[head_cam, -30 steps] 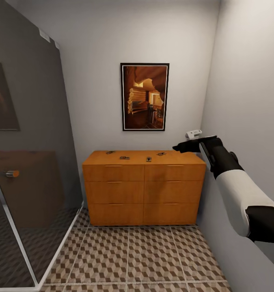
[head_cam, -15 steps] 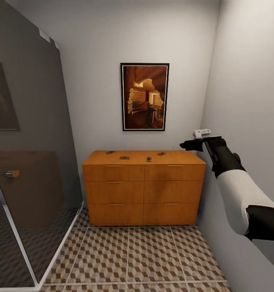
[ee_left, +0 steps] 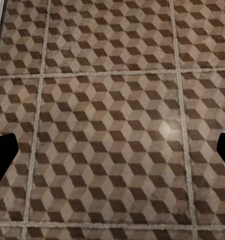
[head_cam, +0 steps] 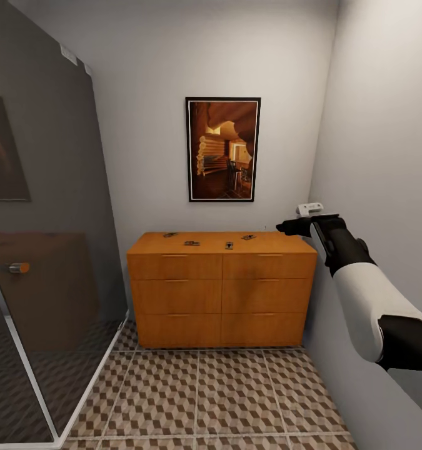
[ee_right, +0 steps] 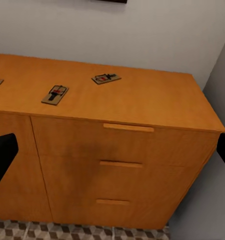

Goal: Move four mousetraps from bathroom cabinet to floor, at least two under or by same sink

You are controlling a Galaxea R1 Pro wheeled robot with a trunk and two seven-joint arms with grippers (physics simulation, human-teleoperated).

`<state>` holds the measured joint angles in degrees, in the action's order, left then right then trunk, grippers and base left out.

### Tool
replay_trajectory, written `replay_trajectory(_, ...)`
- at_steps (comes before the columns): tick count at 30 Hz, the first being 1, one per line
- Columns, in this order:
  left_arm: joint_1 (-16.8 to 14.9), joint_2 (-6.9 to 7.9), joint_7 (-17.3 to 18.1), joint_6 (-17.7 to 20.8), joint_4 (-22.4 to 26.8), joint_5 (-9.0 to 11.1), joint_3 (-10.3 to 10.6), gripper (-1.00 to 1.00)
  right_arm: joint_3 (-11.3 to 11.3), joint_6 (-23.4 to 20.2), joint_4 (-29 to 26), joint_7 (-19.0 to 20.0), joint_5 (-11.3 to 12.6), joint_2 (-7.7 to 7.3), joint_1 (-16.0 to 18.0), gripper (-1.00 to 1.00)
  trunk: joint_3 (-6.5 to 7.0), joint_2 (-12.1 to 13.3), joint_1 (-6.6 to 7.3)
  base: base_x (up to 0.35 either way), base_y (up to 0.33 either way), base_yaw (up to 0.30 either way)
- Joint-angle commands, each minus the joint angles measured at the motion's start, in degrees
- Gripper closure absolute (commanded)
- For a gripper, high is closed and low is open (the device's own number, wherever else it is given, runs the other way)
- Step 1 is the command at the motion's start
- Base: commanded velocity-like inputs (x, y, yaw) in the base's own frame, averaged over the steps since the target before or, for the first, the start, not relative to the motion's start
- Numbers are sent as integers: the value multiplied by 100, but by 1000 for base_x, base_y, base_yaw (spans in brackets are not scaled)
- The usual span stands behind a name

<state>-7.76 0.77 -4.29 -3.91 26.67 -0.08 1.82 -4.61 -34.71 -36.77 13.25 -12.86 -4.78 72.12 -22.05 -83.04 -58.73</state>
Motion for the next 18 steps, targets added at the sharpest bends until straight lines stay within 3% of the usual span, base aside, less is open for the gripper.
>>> replay_trajectory(1,-4,3,-28,-16,-3,-1,20,-100,-22,-7,-3,48,-60,3,4,-100,-7,-4,0,0,0,0)
replay_trajectory(8,-4,3,-28,-14,-4,-1,20,-100,-21,22,38,42,-65,0,4,-100,-7,-4,0,42,0,0)
replay_trajectory(18,-2,3,-28,-14,-4,-1,17,-100,-22,34,100,44,-67,-5,4,-100,-7,-4,0,227,0,0)
